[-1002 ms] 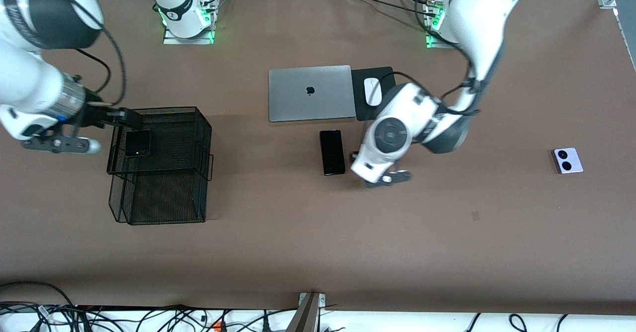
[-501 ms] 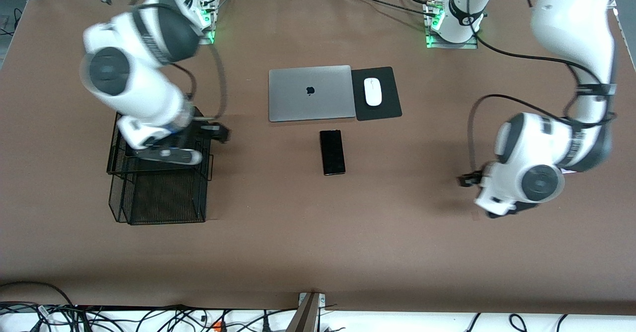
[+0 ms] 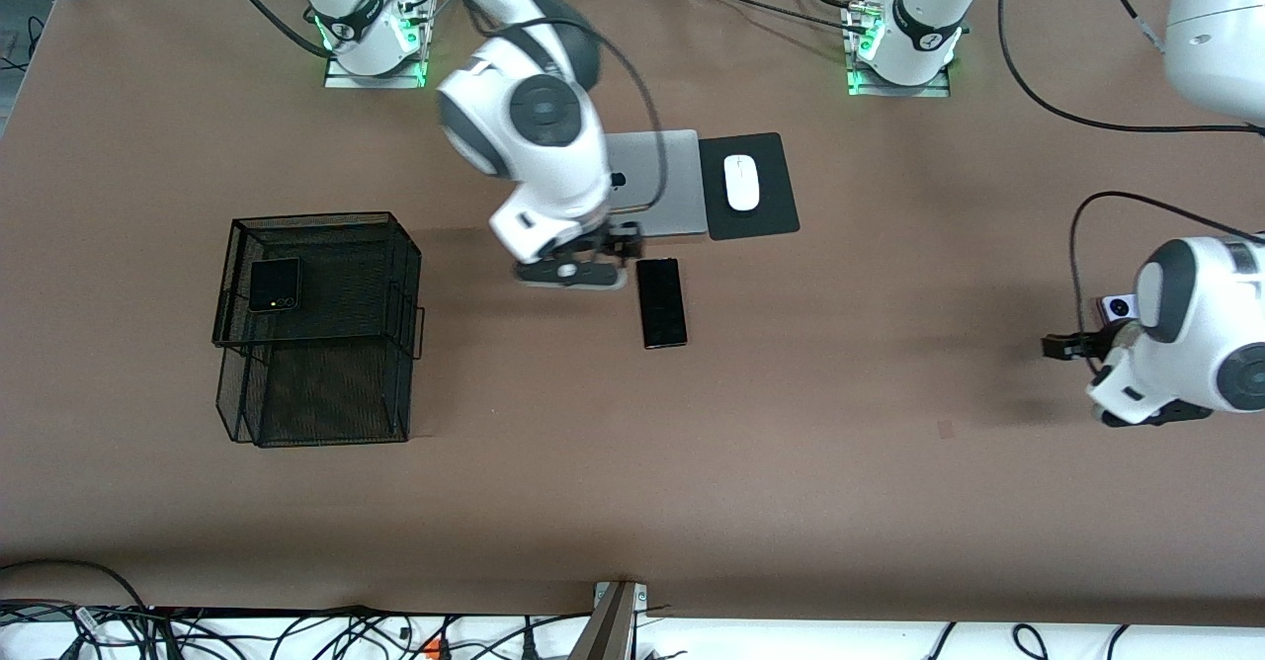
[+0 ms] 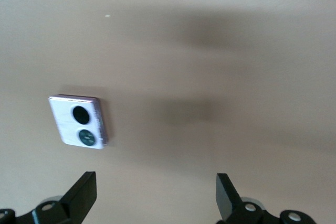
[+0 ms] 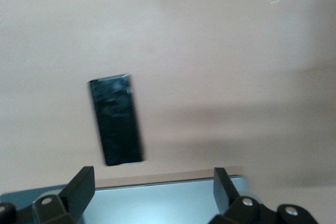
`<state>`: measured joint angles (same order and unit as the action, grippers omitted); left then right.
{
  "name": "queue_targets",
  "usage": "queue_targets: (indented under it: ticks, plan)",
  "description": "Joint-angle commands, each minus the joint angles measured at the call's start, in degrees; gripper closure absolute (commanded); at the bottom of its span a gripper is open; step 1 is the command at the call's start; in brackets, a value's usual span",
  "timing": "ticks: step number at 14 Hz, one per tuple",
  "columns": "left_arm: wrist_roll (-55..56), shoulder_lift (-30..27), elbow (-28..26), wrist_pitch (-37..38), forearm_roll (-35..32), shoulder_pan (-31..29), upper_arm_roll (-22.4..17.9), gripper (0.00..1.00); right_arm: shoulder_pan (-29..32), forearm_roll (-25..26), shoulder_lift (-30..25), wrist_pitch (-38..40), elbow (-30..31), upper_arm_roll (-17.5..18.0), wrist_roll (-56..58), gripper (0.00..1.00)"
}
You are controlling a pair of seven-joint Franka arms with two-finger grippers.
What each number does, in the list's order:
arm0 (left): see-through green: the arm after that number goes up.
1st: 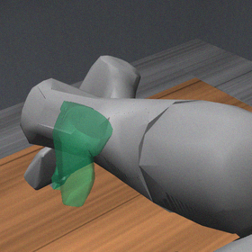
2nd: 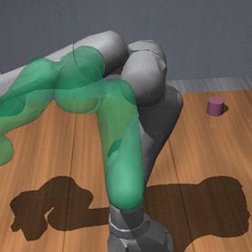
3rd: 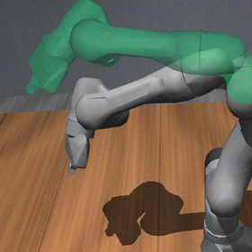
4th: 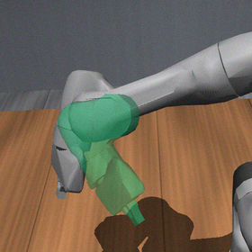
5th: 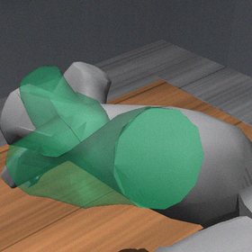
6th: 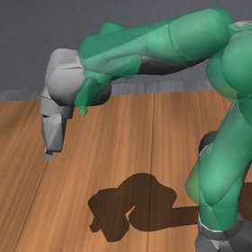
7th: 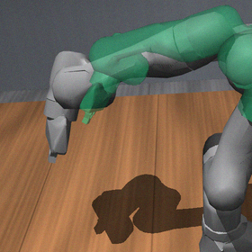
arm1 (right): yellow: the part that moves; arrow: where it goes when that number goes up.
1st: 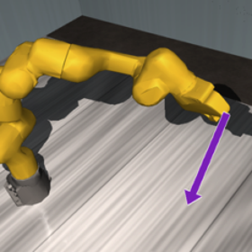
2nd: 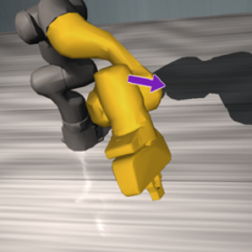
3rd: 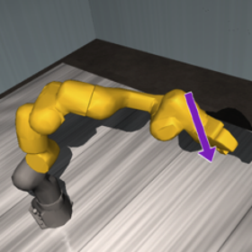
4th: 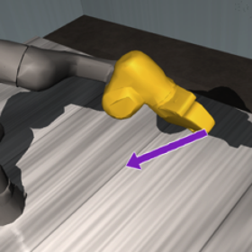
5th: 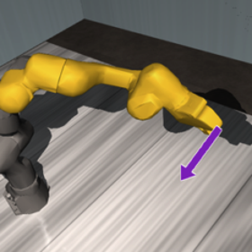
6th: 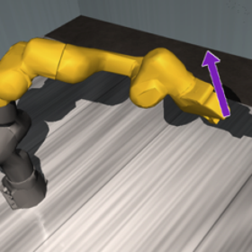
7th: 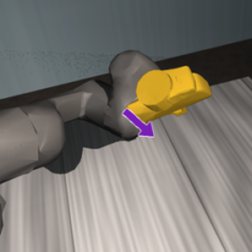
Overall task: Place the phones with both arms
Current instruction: 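Grasp the bar phone with the right gripper while the left gripper grasps the white phone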
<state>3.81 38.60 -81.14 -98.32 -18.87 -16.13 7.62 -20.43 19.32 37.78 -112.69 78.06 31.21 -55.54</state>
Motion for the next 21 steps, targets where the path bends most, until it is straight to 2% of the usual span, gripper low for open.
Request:
queue_targets:
  ticks: [1, 5, 10, 17, 21]
  plan:
    - [-9.84, -2.29, -0.15, -0.9, -0.3, -5.73, 1.08, 0.0, -5.04, 3.43, 6.94, -1.29, -7.04, 0.16, -1.67, 0.0]
    - [-20.23, -3.7, -2.26, -11.35, 3.73, -13.73, 2.75, 0.0, -7.7, 7.92, 11.17, -5.17, -7.04, -0.01, -1.67, 0.0]
    - [-21.65, -4.76, -10.6, -24.8, 4.54, -17.87, 2.75, 0.0, -8.67, 13.89, 15.12, -6.22, -6.6, -0.01, -0.1, 0.0]
    - [-22.79, -4.85, -24.57, -40.79, 4.54, -22.89, 2.83, 0.0, -8.05, 16.19, 19.61, -12.19, -6.51, -0.36, -0.09, 0.0]
    - [-22.79, -4.06, -25.64, -41.43, 4.54, -23.68, 2.83, 0.0, -7.96, 16.36, 21.28, -14.67, -6.51, -0.45, -2.64, 0.0]
